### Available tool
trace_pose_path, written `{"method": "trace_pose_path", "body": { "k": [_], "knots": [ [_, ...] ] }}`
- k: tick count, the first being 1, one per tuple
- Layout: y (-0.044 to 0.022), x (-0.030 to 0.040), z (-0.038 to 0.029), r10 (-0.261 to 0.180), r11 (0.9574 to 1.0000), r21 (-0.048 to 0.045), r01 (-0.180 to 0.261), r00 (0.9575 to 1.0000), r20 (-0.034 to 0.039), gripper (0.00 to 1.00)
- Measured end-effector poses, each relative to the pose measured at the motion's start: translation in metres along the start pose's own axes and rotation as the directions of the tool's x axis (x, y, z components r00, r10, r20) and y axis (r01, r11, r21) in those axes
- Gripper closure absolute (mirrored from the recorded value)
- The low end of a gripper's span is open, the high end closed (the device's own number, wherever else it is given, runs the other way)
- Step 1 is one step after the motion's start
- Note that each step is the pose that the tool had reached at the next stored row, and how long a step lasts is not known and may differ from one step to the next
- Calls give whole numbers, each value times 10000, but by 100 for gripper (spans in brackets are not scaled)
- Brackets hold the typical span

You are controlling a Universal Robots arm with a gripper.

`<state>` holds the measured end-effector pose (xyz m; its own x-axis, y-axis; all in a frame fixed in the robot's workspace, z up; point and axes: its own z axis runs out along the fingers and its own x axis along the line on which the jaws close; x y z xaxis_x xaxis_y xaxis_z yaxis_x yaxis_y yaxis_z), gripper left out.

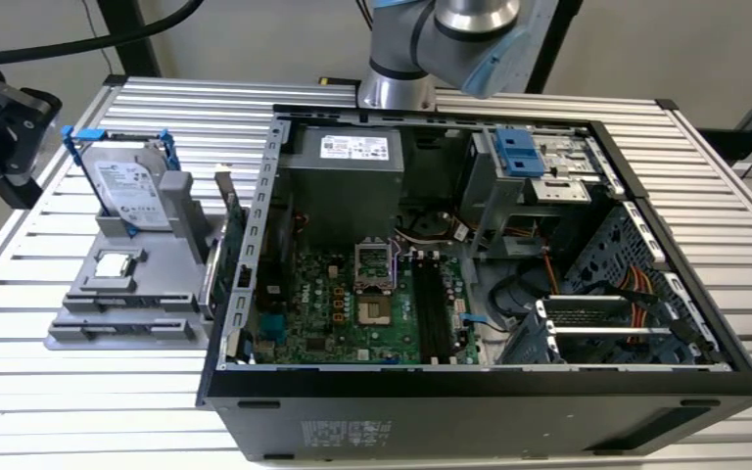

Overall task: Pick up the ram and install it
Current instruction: 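Pick up the ram and move it above insertion slot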

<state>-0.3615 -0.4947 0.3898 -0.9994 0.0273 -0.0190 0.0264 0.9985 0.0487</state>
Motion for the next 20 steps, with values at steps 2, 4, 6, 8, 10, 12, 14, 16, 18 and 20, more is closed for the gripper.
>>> {"method": "trace_pose_path", "body": {
  "k": [2,4,6,8,10,12,14,16,18,20],
  "knots": [
    [0,0,0,-1,10000,0,1,10000,0,100],
    [0,0,0,-1,10000,0,1,10000,0,100],
    [0,0,0,-2,10000,0,2,10000,0,100],
    [0,0,1,-3,10000,0,3,10000,0,100],
    [0,0,1,-3,10000,0,3,10000,0,100],
    [0,0,1,-4,10000,0,4,10000,0,100],
    [0,0,1,-4,10000,0,4,10000,0,100],
    [0,0,1,-12,10000,0,12,10000,0,100],
    [0,0,1,-48,10000,-1,48,10000,-2,100],
    [0,0,1,-114,9999,-2,114,9999,-5,100]
  ]
}}
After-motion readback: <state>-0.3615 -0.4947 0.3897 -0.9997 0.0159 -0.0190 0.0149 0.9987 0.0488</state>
